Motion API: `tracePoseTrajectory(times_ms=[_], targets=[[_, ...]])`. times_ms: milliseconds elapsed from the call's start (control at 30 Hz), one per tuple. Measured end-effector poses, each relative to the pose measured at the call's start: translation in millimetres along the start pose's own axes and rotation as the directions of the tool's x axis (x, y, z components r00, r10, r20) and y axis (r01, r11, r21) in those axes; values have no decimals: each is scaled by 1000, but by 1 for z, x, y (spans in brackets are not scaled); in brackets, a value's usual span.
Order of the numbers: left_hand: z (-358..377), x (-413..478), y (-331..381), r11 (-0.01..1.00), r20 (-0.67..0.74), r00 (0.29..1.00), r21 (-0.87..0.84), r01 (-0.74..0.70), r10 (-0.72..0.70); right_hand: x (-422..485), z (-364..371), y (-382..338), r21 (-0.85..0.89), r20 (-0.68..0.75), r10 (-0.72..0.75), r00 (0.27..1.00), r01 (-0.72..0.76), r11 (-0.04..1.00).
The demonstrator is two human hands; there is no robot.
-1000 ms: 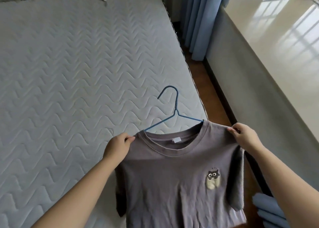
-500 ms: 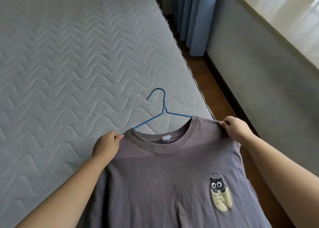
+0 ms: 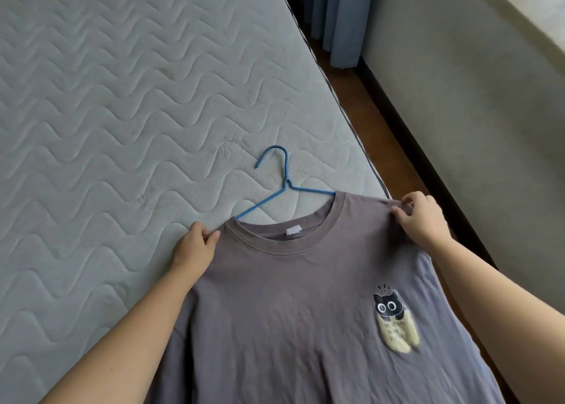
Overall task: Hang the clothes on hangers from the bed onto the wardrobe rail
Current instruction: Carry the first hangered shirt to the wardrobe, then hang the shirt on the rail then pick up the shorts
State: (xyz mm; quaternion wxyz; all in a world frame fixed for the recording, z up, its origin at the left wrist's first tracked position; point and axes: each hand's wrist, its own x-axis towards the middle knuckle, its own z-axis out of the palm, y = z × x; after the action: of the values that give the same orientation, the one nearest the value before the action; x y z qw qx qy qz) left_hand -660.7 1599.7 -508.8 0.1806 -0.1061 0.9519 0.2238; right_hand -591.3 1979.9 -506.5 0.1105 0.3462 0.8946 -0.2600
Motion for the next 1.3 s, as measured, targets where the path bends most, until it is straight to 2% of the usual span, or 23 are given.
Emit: tracePoseTrajectory(times_ms=[133,300,400,600,767,933,1100,1300], targets=[[-19,-33,-6,989,-57,998,149,-12,20,-45,-24,7,42,-43,41,998,-40,998],[-48,-124,-25,994,-93,994,-97,49,-58,-128,-57,31,127,10,93,996,-94,987],[-58,-195,-38,979,-65,989,-168,119,-132,-184,-72,49,138,86,116,989,-128,982],[-78,-321,-57,898,-3,942,-303,320,-337,-290,-105,84,354,211,278,937,-338,872],[-89,-393,-60,838,41,898,-341,425,-439,-358,-110,119,348,254,374,892,-445,825],[-88,-429,-72,840,136,893,-304,449,-428,-389,-107,148,260,368,435,821,-541,800],[-88,-456,-86,827,144,904,-366,427,-403,-390,-113,134,146,450,360,817,-465,873],[-96,-513,-145,768,148,877,-431,473,-457,-410,-102,77,42,498,149,854,-195,980]])
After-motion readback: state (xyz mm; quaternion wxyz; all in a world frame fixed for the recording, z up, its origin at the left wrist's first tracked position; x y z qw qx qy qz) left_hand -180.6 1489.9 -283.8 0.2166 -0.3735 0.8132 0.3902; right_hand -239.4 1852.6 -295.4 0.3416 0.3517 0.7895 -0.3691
